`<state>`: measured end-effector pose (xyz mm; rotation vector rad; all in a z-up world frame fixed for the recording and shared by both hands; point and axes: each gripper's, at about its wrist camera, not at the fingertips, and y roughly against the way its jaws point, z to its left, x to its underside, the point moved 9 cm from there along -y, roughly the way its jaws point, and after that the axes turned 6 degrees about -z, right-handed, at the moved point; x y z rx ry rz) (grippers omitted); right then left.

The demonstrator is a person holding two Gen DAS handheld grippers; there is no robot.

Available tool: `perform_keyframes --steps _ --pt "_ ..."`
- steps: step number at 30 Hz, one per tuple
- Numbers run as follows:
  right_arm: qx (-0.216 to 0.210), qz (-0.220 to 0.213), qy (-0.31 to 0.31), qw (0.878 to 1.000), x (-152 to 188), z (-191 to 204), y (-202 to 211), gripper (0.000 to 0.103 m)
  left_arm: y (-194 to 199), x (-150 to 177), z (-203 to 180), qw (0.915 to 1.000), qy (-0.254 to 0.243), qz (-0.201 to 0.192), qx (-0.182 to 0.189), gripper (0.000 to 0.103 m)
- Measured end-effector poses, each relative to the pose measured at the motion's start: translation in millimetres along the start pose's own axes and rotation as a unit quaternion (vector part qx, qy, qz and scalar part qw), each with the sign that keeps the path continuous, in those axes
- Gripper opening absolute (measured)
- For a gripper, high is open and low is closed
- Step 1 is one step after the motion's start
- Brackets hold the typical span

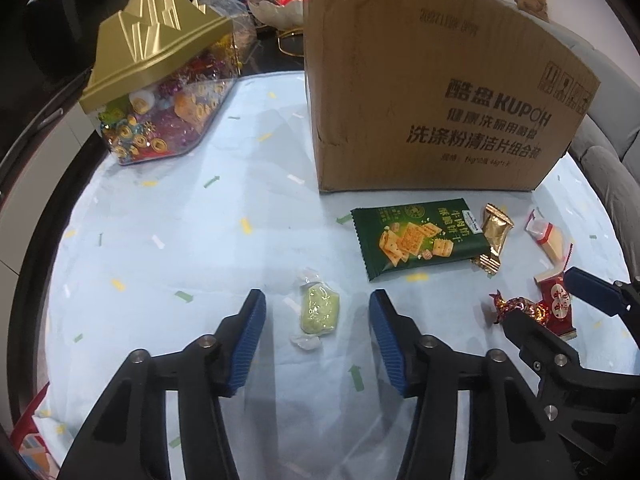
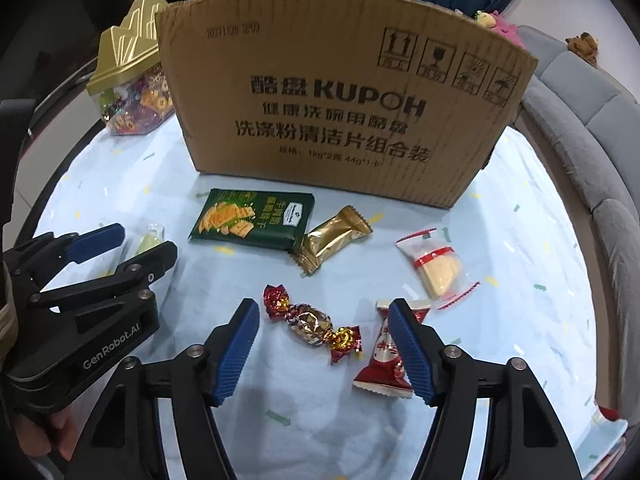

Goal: Organize snacks
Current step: 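Lower the left tool to the pale green candy while the right tool lowers to the red-gold twist candies, then grasp the pale green candy with the left tool while the right tool grasps the red-gold twist candies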

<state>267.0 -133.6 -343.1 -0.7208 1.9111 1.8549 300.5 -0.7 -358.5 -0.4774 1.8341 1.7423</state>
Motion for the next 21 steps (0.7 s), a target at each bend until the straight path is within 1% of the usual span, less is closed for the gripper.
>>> perform_keyframes --steps 2,5,7,11,12,13,15,16,18,21 --pt "-0.002 0.004 -0.001 1.0 1 2 -5 0.065 -3 1 1 1.0 0.004 0.002 0.003 0.049" --pt "-0.005 0.011 -0.001 1.0 4 5 -11 0.059 -8 2 1 0.9999 0.013 0.008 0.009 0.048" --pt "-0.007 0.015 -0.001 1.0 5 7 -15 0.055 -8 2 0 0.9999 0.012 0.004 0.008 0.048" --pt "-0.014 0.02 -0.006 1.0 6 9 -20 0.051 -12 1 1 0.9999 0.011 -0.001 0.007 0.047" --pt "-0.015 0.021 -0.008 1.0 6 9 -21 0.05 -12 0 0 0.9999 0.01 -0.002 0.006 0.045" --pt "-0.015 0.023 -0.009 1.0 7 9 -23 0.042 -11 0 0 0.9999 0.009 -0.003 0.006 0.042" --pt "-0.019 0.025 -0.013 0.999 9 9 -25 0.037 -10 0 -1 0.9999 0.008 -0.004 0.008 0.033" --pt "-0.018 0.024 -0.014 0.999 9 8 -25 0.028 -10 0 -3 0.9999 0.006 -0.004 0.01 0.03" --pt "-0.019 0.024 -0.012 0.999 8 10 -25 0.019 -10 0 -3 0.9999 0.003 -0.005 0.01 0.02" --pt "-0.02 0.022 -0.017 0.999 8 7 -24 0.019 -9 -1 -4 0.9999 -0.001 -0.006 0.009 0.02"
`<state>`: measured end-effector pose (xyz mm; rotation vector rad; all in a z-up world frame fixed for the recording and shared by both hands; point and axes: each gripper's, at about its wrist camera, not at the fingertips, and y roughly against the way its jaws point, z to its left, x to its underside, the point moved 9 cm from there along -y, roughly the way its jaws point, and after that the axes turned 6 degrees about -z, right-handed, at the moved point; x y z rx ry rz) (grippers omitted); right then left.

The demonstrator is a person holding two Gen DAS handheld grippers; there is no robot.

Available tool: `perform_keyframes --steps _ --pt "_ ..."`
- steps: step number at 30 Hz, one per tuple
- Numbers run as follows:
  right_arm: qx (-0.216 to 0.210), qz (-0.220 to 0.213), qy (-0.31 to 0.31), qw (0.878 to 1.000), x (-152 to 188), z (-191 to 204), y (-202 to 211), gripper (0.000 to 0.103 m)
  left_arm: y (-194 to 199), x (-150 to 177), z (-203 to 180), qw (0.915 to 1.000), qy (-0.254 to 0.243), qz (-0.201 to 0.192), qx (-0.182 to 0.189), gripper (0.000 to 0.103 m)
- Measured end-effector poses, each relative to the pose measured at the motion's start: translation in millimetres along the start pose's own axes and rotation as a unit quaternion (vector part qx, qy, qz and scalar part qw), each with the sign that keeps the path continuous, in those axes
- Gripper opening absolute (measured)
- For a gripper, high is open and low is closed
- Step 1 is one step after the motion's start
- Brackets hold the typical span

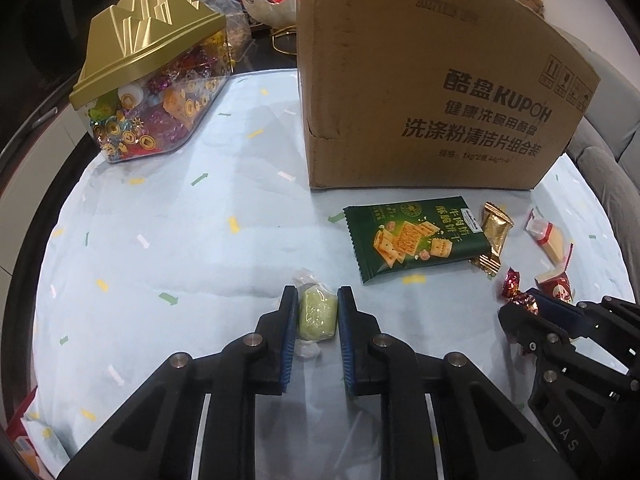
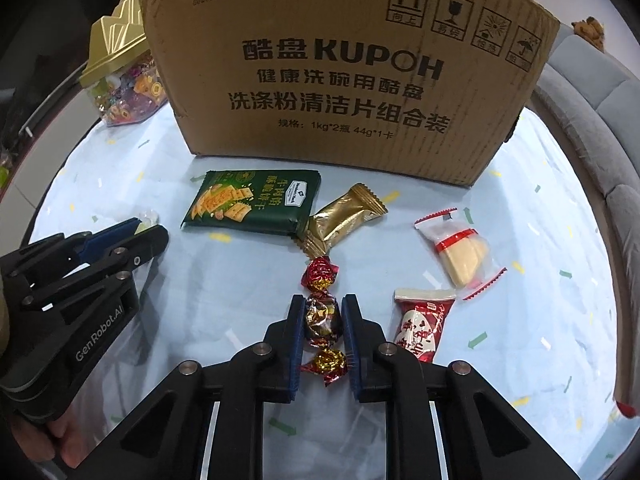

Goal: Organize snacks
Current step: 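Grasp the pale green candy with the left tool while the right tool grasps the red-gold twist candies, then lift and carry both held candies over the open box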

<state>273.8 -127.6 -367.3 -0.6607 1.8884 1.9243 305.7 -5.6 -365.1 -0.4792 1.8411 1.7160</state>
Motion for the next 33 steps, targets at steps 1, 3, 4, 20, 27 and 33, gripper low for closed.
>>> perform_keyframes --steps 1,3,4,20,27,33 --pt "0.0 0.0 -0.001 1.0 1 -4 3 0.019 1 0 -1 1.0 -0.001 0.0 -0.001 0.02" --pt "0.002 -0.005 -0.004 1.0 -1 -6 5 0.019 2 1 -1 1.0 -0.003 0.0 -0.002 0.02" --pt "0.002 -0.007 -0.005 1.0 -3 -7 6 0.019 2 1 -1 1.0 -0.003 0.001 -0.001 0.02" --pt "0.003 -0.029 -0.02 0.999 -19 -18 43 0.019 37 -10 -4 0.9999 0.009 -0.014 -0.001 0.019" --pt "0.0 -0.044 -0.027 0.999 -27 -22 65 0.019 57 -15 -7 0.9997 0.012 -0.023 0.0 0.019" --pt "0.0 -0.059 -0.029 0.998 -35 -20 80 0.019 71 -17 -14 0.9995 0.009 -0.029 -0.002 0.019"
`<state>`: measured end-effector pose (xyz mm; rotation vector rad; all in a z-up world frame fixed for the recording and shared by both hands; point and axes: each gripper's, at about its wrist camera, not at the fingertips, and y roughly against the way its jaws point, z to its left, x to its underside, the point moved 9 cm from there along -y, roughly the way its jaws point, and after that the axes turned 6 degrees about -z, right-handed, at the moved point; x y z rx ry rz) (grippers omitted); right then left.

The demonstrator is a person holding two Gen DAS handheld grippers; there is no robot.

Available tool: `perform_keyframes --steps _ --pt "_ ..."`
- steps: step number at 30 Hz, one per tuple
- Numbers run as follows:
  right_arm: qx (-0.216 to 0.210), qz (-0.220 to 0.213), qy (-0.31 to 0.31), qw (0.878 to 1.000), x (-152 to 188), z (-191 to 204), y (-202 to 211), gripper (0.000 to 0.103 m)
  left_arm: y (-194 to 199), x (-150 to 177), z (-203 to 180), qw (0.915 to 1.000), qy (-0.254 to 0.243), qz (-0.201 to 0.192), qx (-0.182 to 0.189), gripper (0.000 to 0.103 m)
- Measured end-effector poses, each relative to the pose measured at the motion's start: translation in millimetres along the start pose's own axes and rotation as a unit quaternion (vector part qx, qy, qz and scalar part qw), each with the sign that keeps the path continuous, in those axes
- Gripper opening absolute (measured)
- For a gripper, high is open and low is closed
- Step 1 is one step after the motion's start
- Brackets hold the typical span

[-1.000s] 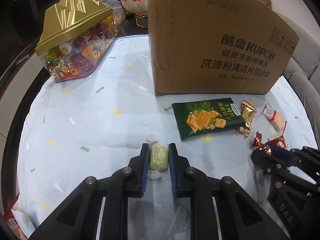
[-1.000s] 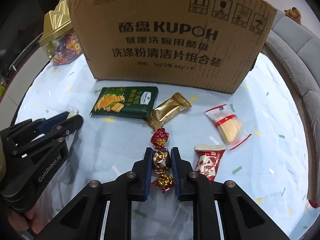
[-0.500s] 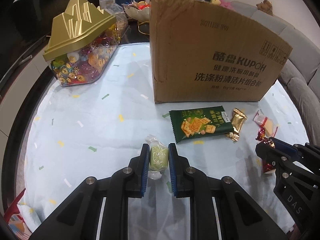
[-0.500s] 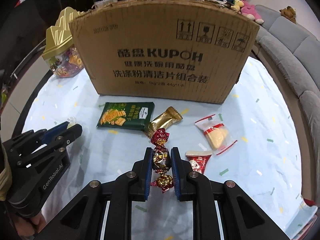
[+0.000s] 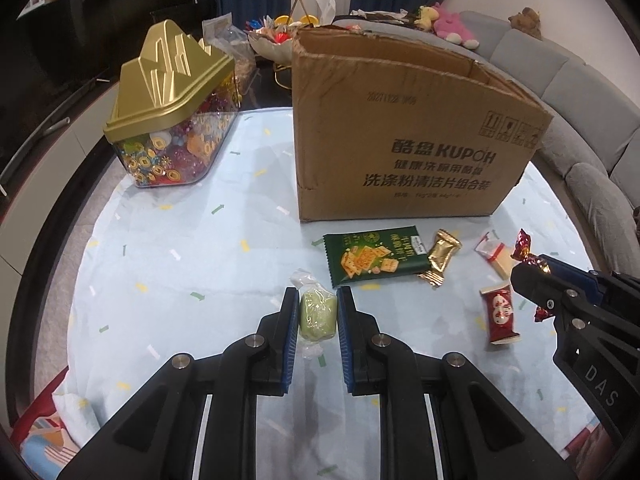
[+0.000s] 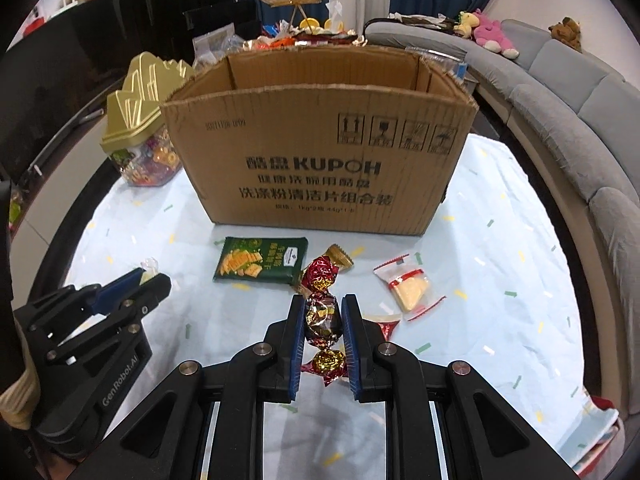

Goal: Organize snacks
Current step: 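Lift and carry both held candies over the open box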

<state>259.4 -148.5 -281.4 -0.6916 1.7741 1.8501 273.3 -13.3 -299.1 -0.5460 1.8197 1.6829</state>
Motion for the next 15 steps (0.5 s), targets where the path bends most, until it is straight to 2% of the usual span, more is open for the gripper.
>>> perform_keyframes --steps 15 --pt "-0.004 -0.029 -0.014 0.999 -17 -9 34 0.019 34 -16 -11 0.9999 -0.006 -0.015 -0.004 0.019"
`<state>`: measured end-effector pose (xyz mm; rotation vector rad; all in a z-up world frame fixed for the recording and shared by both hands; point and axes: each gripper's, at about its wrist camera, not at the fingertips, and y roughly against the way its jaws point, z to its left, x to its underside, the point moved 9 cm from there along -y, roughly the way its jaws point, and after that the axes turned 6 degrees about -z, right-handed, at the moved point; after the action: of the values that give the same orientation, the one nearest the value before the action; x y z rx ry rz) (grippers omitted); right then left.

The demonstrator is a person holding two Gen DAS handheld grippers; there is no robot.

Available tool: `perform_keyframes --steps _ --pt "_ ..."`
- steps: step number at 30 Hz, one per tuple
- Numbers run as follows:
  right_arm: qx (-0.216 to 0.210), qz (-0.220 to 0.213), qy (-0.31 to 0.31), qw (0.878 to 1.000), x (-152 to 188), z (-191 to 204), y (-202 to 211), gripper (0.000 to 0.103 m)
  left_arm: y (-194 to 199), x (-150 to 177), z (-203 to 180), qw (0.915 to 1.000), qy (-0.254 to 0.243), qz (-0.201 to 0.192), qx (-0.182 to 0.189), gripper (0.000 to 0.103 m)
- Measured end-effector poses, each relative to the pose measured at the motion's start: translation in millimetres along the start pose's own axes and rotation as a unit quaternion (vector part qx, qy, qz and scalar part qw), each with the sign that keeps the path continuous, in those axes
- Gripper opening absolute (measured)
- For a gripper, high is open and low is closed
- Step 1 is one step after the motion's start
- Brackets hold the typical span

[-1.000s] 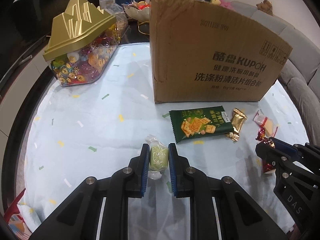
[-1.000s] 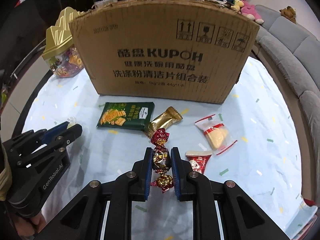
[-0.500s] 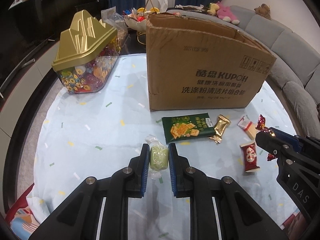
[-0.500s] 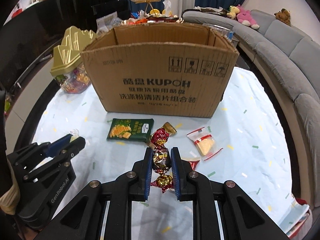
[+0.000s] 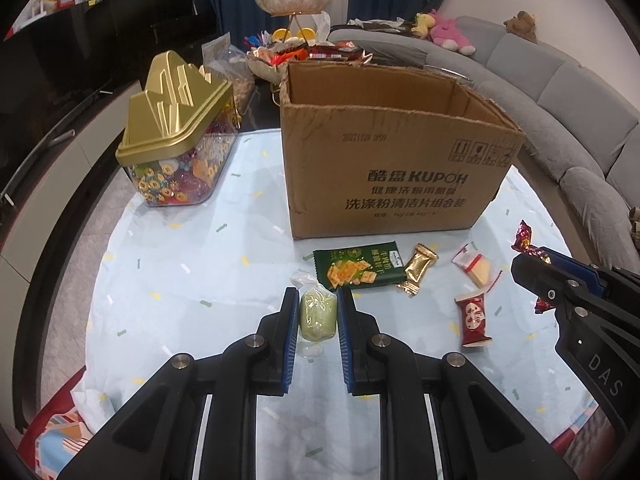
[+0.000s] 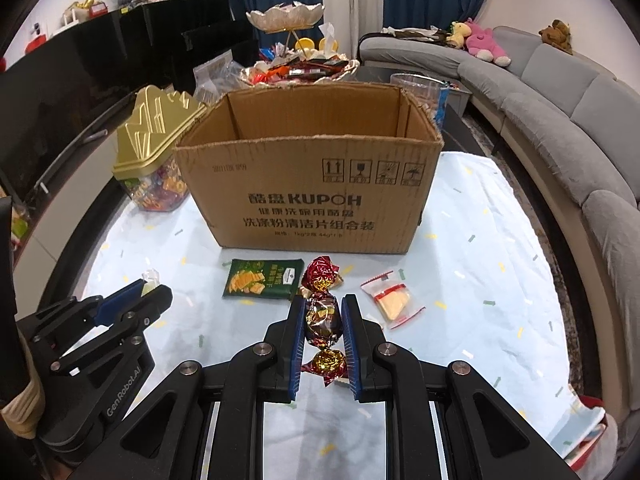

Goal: Organize snacks
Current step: 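Lift and carry both held candies over the open box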

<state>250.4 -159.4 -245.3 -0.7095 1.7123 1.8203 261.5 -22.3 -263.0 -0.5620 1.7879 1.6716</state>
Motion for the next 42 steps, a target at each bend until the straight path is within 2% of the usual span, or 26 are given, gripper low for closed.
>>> perform_keyframes --steps 16,42 --pt "-0.001 -0.025 -0.007 1.0 -32 -12 28 0.019 28 -38 -14 0.9999 0.001 -0.015 0.004 0.019" --pt "0.002 -0.076 -0.009 0.997 -109 -29 54 0.019 45 -112 -26 0.999 -0.014 -0.043 0.004 0.019"
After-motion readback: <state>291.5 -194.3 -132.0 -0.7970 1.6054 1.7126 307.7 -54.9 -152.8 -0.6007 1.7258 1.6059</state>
